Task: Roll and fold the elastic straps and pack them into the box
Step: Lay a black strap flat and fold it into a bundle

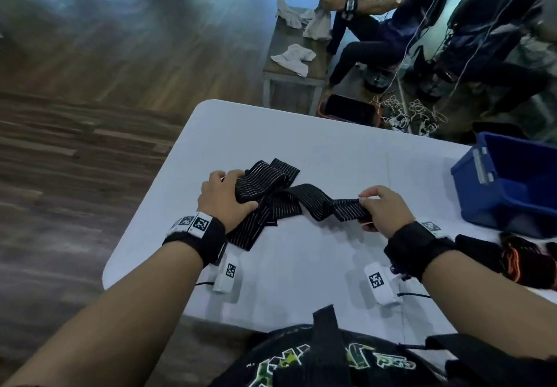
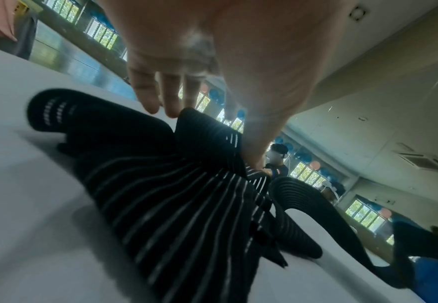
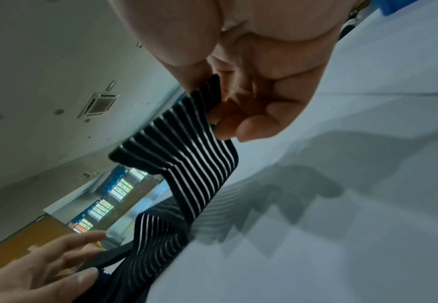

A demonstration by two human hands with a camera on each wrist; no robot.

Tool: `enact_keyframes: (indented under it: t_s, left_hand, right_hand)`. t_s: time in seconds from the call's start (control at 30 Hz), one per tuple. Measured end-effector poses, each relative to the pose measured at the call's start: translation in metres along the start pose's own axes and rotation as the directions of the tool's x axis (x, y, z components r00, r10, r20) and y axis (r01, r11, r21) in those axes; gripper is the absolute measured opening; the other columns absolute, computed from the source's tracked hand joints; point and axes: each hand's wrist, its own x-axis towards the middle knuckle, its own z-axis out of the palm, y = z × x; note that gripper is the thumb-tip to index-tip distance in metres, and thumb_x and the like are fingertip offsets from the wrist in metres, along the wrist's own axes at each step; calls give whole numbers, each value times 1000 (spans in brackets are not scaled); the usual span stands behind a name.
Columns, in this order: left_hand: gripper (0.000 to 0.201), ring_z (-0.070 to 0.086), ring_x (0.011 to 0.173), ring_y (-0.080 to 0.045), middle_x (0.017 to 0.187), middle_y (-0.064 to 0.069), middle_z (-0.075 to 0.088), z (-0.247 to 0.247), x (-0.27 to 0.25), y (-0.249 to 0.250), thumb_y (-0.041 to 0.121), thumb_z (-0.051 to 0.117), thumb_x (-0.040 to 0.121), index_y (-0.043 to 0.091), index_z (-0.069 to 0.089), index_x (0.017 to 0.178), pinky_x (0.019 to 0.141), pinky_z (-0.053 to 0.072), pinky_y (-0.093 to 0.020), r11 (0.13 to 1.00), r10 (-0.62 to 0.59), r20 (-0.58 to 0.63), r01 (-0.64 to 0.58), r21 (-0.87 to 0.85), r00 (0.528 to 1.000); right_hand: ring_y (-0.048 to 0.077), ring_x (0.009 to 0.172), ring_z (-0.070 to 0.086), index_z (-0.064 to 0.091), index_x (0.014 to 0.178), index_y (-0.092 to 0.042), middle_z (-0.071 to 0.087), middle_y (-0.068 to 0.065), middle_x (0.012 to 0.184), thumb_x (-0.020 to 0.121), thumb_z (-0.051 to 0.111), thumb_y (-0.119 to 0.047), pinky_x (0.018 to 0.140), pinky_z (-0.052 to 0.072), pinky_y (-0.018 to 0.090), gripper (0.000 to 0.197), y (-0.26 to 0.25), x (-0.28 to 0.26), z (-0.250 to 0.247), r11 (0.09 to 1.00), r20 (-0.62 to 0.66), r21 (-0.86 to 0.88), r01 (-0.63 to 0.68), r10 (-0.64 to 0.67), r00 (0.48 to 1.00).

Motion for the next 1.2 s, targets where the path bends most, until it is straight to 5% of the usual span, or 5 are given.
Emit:
enact_keyframes:
  t_s: [0.17, 0.6, 0.83, 1.03, 1.2]
  left_hand:
    - [58, 48, 122, -29, 126, -6, 52, 7, 11, 19, 57, 73, 74, 34, 59, 125, 100, 47, -44, 986, -3, 87, -12, 167, 996]
    - [55, 63, 83, -5, 93, 9, 63, -7, -8, 60, 53, 87, 67, 30, 57, 106, 63, 46, -21, 934, 4, 98, 31, -356, 995]
    - [49, 73, 74, -29, 83, -9, 64, 9, -11, 43, 0, 83, 74, 17, 60, 113, 74, 64, -45, 795, -47, 168, 139, -590, 985]
    - [15, 66, 55, -21, 71, -15, 70, 5, -24, 54, 21, 74, 90, 15, 65, 100, 57, 59, -36, 795, 18, 94, 42, -605, 995]
    - [11, 68, 67, -15, 77, -3, 76, 8, -30, 57, 18, 69, 91, 25, 67, 99, 70, 56, -33, 813, 145, 97, -63, -579, 985]
  right_hand:
    - [25, 73, 66, 68, 87, -10, 69, 16, 90, 97, 59, -15, 57, 56, 33, 15, 18, -10, -20, 1000, -5, 19, 14, -14, 1000]
    - [19, 75, 66, 72, 96, -8, 72, 9, 87, 96, 60, -13, 65, 56, 34, 13, 25, -28, -34, 994, 12, 106, 29, -30, 999]
    - [18, 73, 64, 72, 98, -8, 73, 9, 88, 94, 62, -12, 64, 55, 32, 11, 26, -35, -31, 990, 36, 134, 32, -37, 999]
    - [16, 70, 64, 72, 97, -11, 72, 6, 85, 94, 63, -12, 61, 54, 30, 10, 26, -37, -30, 990, 45, 135, 45, -51, 998]
    - [16, 71, 64, 72, 99, -9, 73, 7, 87, 94, 63, -12, 62, 55, 30, 11, 28, -38, -28, 991, 53, 127, 44, -51, 997]
